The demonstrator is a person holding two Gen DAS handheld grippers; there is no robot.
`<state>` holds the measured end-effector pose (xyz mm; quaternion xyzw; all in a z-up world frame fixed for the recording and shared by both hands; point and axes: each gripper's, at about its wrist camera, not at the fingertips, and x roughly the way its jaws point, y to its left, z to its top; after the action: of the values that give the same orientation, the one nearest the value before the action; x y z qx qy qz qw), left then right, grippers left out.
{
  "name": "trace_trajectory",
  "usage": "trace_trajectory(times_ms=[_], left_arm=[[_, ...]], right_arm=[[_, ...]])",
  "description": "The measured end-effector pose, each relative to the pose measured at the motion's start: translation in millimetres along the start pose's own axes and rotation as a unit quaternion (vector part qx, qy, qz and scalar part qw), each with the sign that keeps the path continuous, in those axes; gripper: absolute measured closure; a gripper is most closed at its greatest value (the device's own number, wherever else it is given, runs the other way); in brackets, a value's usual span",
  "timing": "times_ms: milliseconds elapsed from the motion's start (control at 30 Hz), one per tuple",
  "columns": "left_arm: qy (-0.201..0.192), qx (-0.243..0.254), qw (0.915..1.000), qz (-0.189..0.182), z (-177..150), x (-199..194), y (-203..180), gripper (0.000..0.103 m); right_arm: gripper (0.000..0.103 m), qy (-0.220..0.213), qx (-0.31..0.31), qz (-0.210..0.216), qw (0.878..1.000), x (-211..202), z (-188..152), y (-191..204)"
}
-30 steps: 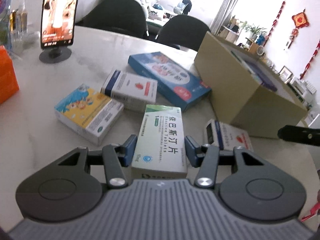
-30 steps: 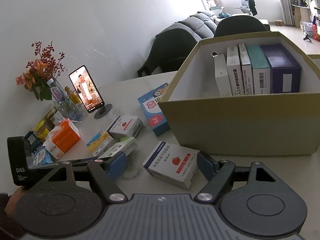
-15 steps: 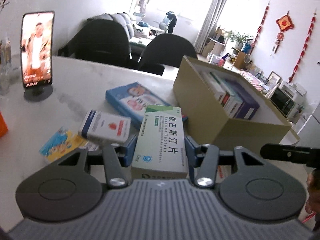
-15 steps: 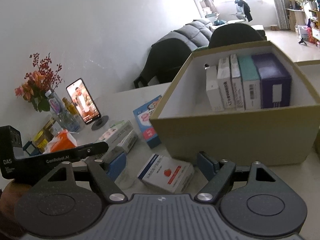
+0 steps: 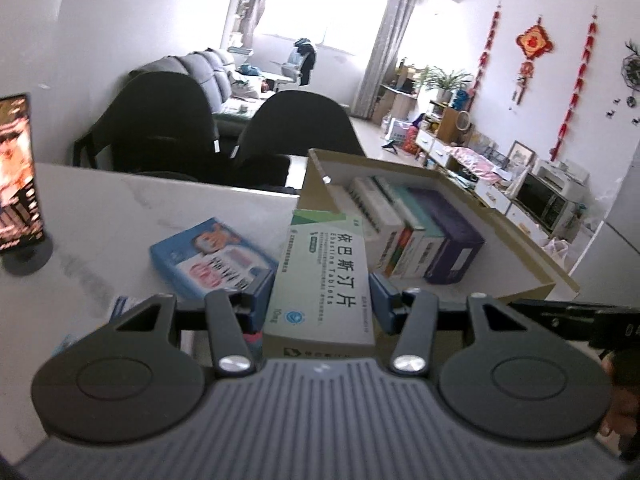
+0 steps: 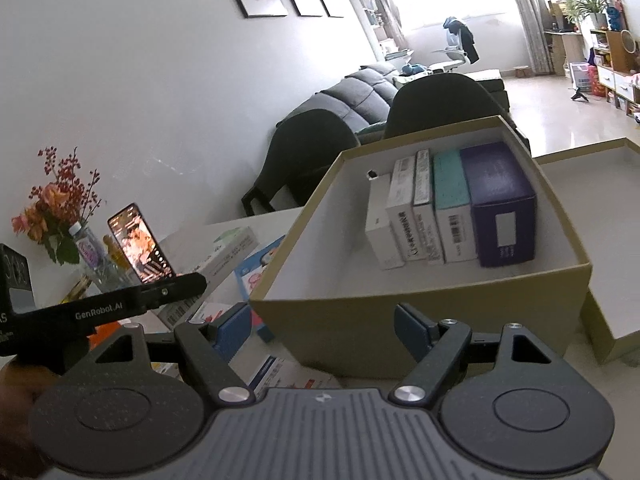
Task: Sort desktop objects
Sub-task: 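Lift the tablet box with the left gripper over the beige box, then lower the tablet box into the beige box onto the standing boxes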
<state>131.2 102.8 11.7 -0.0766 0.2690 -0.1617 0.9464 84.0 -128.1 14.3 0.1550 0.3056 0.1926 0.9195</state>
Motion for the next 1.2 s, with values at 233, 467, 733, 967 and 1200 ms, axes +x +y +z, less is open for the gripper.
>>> trace_trajectory(times_ms=[233, 467, 733, 967, 1200], left_arm=[[0.002, 0.020, 0.9995, -0.025, 15, 24, -22, 0.054], [0.016, 0.040, 0.9973, -0.060, 33, 56, -42, 0.054], [0.039, 0.062, 0.9939, -0.082, 48, 87, -59, 0.054], [0.067, 0.075, 0.9903, -0.096, 58, 110, -74, 0.054], [0.092, 0.097, 0.9854, -0.105, 67, 134, -90, 0.054]], right_arm=[[0.022, -0.009, 0.009, -0.012, 1.000, -3, 9, -15], [0.021, -0.018, 0.008, -0.024, 1.000, -7, 18, -25], [0.021, -0.031, 0.024, -0.038, 0.999, -9, 25, -40], [0.021, -0.041, 0.028, -0.041, 0.998, -12, 31, -46], [0.021, -0.047, 0.029, -0.052, 0.997, -12, 33, -52]])
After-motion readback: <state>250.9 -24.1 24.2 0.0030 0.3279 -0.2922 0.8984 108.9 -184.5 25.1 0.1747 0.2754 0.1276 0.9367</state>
